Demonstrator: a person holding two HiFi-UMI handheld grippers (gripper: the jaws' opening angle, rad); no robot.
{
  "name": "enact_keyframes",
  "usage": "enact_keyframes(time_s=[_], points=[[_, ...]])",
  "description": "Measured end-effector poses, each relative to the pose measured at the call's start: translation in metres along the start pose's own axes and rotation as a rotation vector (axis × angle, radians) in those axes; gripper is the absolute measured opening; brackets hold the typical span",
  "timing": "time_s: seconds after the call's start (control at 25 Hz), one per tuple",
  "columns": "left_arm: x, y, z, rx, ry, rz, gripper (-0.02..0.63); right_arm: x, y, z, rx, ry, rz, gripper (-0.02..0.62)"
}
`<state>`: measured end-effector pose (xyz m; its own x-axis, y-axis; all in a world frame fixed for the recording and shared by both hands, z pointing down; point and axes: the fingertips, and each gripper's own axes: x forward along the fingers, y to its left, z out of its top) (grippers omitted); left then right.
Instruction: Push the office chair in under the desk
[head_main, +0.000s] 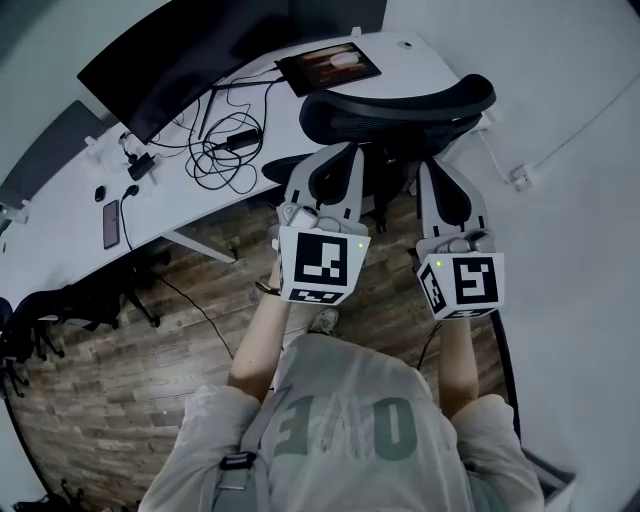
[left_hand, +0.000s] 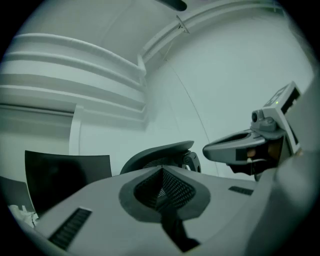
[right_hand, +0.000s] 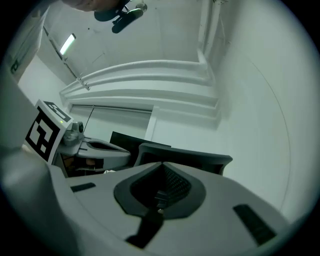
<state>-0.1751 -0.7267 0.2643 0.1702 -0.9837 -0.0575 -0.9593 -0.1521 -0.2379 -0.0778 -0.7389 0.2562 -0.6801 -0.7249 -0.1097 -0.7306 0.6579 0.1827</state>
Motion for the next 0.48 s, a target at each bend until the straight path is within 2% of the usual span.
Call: enact_keyframes(time_s=[0.48], points=[[-0.0013,-0.0058,0.0011,-0.008,0.012,-0.005,0.015,0.0019,0.0063,0.0026,-0.012,-0.002,0.027,0.02]])
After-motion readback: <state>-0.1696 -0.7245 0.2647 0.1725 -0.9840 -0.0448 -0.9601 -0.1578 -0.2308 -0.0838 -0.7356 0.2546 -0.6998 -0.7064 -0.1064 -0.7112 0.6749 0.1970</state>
